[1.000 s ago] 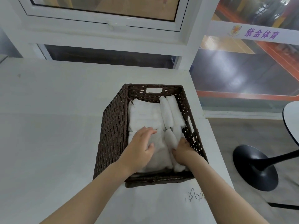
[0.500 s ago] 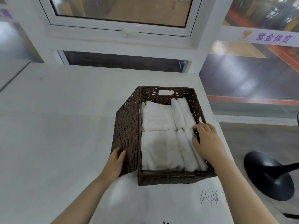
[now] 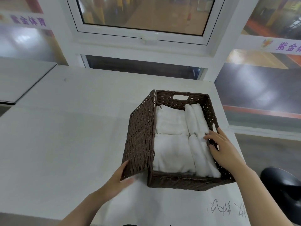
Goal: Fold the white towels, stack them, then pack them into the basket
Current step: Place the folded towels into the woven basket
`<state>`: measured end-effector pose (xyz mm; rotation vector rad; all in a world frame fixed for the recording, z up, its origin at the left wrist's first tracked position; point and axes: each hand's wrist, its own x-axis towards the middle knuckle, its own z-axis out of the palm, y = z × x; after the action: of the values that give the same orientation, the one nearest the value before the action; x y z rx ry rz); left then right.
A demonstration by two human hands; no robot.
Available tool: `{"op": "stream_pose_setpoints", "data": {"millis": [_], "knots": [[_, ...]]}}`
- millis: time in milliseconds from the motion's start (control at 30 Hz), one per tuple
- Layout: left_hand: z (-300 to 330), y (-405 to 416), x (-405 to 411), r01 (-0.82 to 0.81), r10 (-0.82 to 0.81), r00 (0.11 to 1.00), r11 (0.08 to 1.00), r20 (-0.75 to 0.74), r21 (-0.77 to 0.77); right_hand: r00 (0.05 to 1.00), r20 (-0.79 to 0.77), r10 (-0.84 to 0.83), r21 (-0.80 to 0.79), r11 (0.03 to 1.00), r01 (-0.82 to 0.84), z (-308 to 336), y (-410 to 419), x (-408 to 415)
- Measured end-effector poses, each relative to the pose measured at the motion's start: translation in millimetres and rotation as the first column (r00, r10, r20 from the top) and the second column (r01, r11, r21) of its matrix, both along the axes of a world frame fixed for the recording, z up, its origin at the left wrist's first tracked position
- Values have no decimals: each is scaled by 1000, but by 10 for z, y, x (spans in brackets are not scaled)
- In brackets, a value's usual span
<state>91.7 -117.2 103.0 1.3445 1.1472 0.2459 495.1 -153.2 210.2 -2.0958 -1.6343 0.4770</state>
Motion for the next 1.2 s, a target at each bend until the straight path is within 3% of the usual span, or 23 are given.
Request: {"op": "stream_pose_setpoints", "data": {"millis": [67, 100, 267, 333, 433, 500, 700, 867, 967, 1100, 1167, 1200], "knots": [[-235, 5, -125, 169, -123, 965, 967, -232, 191, 999, 11, 36, -14, 999, -36, -16, 12, -34], [-316, 32, -147, 197, -100, 933, 946, -346, 258, 999, 20, 48, -12, 999, -48, -19, 23, -59], [-296, 372, -156, -55, 307, 795, 895, -523, 443, 999, -6, 48, 23, 999, -48, -29, 57, -257], [-215, 491, -184, -309, 496, 724, 854, -479, 418, 999, -22, 29, 67, 997, -28, -51, 80, -340], [77, 594, -244, -739, 775, 604, 632, -186, 234, 997, -57, -51, 114, 992, 57, -44, 116, -445], [243, 633, -260, -819, 827, 562, 553, 16, 155, 990, -107, -95, 112, 988, 107, -28, 115, -502], [923, 584, -208, -819, 750, 574, 526, 329, 229, 924, -322, -205, 99, 963, 249, -22, 100, -564], [1498, 488, -21, -709, 494, 702, 547, 513, 445, 830, -488, -272, 53, 939, 339, -1, 121, -573], [1723, 505, 222, -528, 351, 847, 471, 399, 706, 754, -582, -303, 47, 914, 404, -2, 119, -546], [1872, 397, 574, -247, 132, 968, 333, 214, 910, 563, -761, -323, 15, 859, 512, 62, 34, -526], [1800, 364, 796, -45, -8, 999, 223, 48, 974, 389, -871, -299, -41, 834, 550, 40, 6, -482], [1772, 316, 914, 18, -84, 996, 235, 2, 972, 284, -918, -278, -75, 823, 563, 18, 2, -456]]}}
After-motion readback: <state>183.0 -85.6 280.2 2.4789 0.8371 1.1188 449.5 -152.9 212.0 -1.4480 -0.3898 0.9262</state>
